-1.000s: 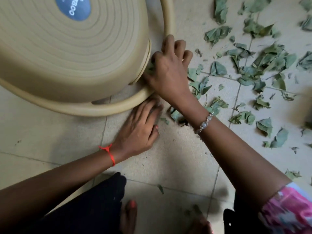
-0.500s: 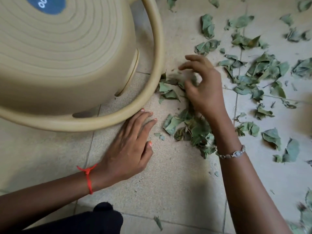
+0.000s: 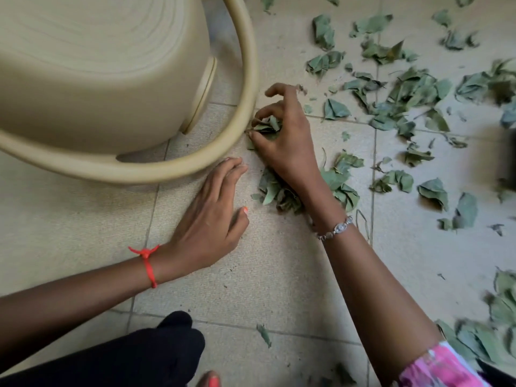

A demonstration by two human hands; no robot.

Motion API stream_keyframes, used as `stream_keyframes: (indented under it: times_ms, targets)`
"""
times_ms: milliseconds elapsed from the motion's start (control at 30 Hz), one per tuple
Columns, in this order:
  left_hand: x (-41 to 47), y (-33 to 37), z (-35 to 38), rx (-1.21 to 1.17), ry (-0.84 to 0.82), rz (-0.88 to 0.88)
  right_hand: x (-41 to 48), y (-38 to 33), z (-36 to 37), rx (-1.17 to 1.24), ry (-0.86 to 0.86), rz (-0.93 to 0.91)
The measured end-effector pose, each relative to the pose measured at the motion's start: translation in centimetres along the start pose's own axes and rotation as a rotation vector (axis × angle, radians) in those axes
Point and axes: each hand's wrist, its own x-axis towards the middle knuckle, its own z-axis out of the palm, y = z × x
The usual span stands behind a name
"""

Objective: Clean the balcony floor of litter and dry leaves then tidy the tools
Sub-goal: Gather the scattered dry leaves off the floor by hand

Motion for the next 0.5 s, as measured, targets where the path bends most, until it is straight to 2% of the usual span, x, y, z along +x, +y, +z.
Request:
stream_keyframes:
  times_ms: [167,267,333,400,500]
  targets:
    - [-0.1,-0.2,-0.1,-0.042,0.012,0.017,-2.0,-0.9,-4.0,0.029,-0.179,0.093]
    - [-0.1,-0.4,-0.1,-0.094,0.021,0.026,-4.0,-1.7,-6.3,0.125,-0.096,0.132]
    - [-0.1,-0.5,-0.1,-0.11,0.041,0.032,-5.0,-2.2,-6.1,0.041,-0.086,0.091]
    - [-0.2,-0.4,-0.1,-0.115,0.061,0.032,-5.0,-2.4,-4.4,-0.097,-0.146,0.073]
    - [-0.2,-0.3,-0.1,-0.13,0.079,0.025,-3.8,-1.6,-1.0,-0.41,-0.176,0.008]
